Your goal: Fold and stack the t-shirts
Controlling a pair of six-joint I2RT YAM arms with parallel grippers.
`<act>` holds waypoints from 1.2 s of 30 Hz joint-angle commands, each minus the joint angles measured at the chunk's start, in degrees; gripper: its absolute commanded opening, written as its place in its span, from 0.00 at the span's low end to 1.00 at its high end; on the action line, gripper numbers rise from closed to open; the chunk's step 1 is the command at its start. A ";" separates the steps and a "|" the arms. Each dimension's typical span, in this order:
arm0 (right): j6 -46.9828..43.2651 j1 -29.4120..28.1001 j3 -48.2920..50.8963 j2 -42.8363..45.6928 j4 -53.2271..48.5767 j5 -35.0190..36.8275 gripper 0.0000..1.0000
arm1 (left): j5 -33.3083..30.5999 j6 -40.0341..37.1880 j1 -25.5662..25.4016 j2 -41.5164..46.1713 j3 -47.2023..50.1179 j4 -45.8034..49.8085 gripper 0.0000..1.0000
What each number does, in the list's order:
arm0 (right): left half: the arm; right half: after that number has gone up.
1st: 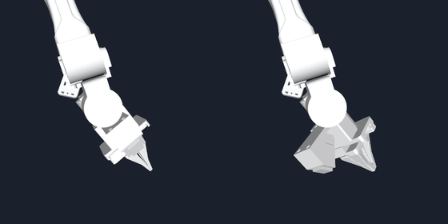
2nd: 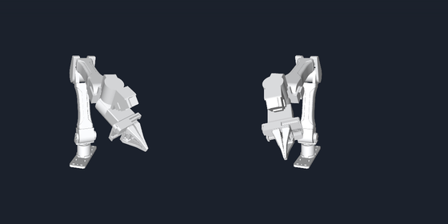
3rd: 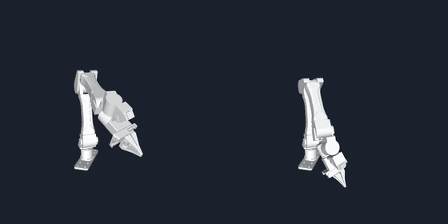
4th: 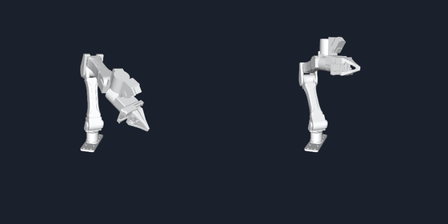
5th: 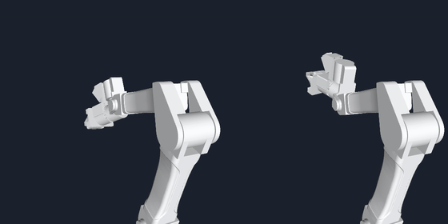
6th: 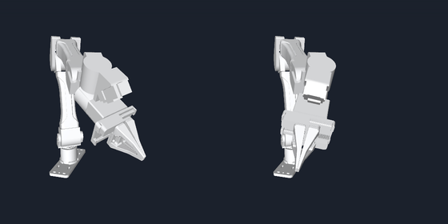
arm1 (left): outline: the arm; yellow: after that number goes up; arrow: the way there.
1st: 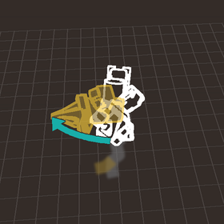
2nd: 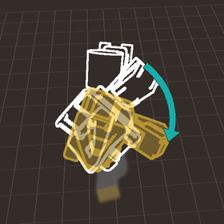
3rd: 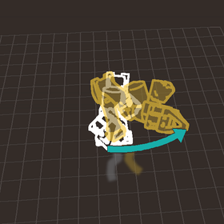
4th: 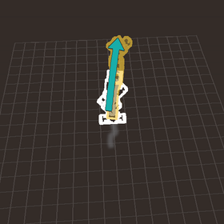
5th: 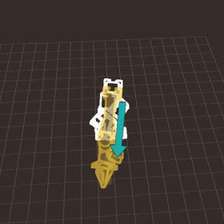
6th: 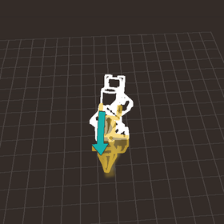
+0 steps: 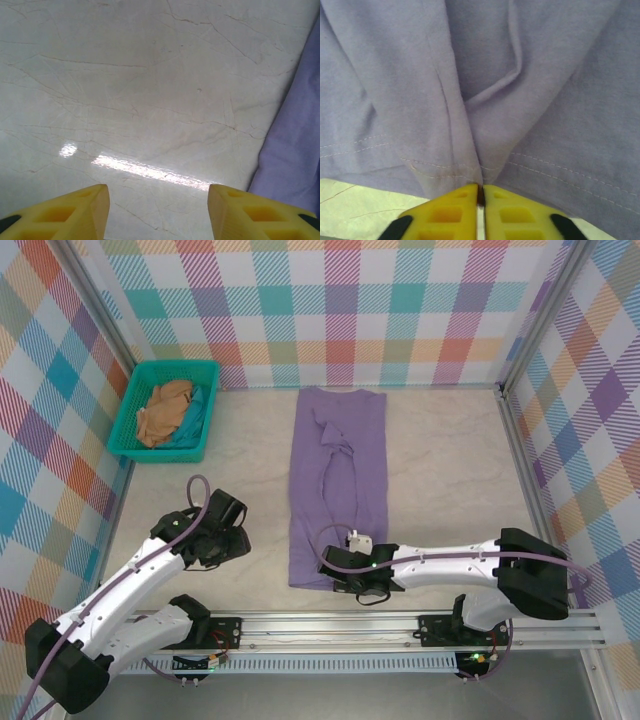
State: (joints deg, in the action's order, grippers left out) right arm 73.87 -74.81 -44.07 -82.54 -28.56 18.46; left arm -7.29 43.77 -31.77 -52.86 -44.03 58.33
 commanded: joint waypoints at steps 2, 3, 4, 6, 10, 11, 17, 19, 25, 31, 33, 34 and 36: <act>-0.76 -0.70 0.08 2.62 -2.93 2.20 0.23 | 3.02 -1.01 -0.09 -0.01 0.48 0.34 0.60; -1.62 -0.64 -0.45 3.49 -3.83 3.08 0.26 | 3.49 -1.45 -0.21 -0.48 0.27 0.38 0.62; -2.61 -0.70 -1.09 4.46 -5.22 4.20 0.29 | 4.13 -1.76 -0.48 -1.26 -0.23 0.47 0.63; -4.16 -0.68 -2.28 6.36 -8.49 6.58 0.35 | 4.84 -2.45 -1.43 -3.59 -1.49 0.28 0.67; -8.45 -0.54 -3.57 12.34 -14.49 11.85 0.42 | 5.60 -3.59 -4.98 -10.31 -4.36 -1.57 0.70; -10.85 -0.45 -3.56 14.04 -15.51 13.10 0.43 | 6.03 -3.69 -6.04 -12.07 -5.04 -2.47 0.70; -38.41 4.98 -3.25 29.02 -16.68 14.46 0.48 | 3.20 -5.09 -10.06 -16.36 -8.16 -6.92 0.76; -51.83 6.27 -2.54 34.93 -14.91 12.86 0.54 | 1.83 -5.79 -10.07 -14.93 -8.60 -8.89 0.81; -87.84 7.44 -0.68 49.86 -12.78 2.32 0.68 | -1.80 -9.28 -9.98 -13.83 -13.57 -13.06 1.00; -106.11 7.99 -0.78 37.79 -20.27 -5.31 0.74 | -4.66 -10.81 -9.91 -14.18 -13.73 -17.41 1.00; -109.69 8.54 1.19 31.76 -20.36 -6.51 0.74 | -4.61 -10.91 -9.89 -12.81 -11.87 -20.39 1.00; -110.71 9.25 2.17 29.03 -19.50 -7.84 0.74 | -4.26 -11.07 -9.88 -12.03 -10.91 -22.00 1.00; -112.01 10.59 4.03 25.52 -16.90 -10.05 0.73 | -3.54 -11.80 -9.88 -10.45 -9.79 -23.96 1.00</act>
State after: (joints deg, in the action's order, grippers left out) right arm -29.34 -65.71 -42.52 -54.33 -44.45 13.39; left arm -10.17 33.76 -41.60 -66.04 -55.35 38.63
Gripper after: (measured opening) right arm 0.732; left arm 0.996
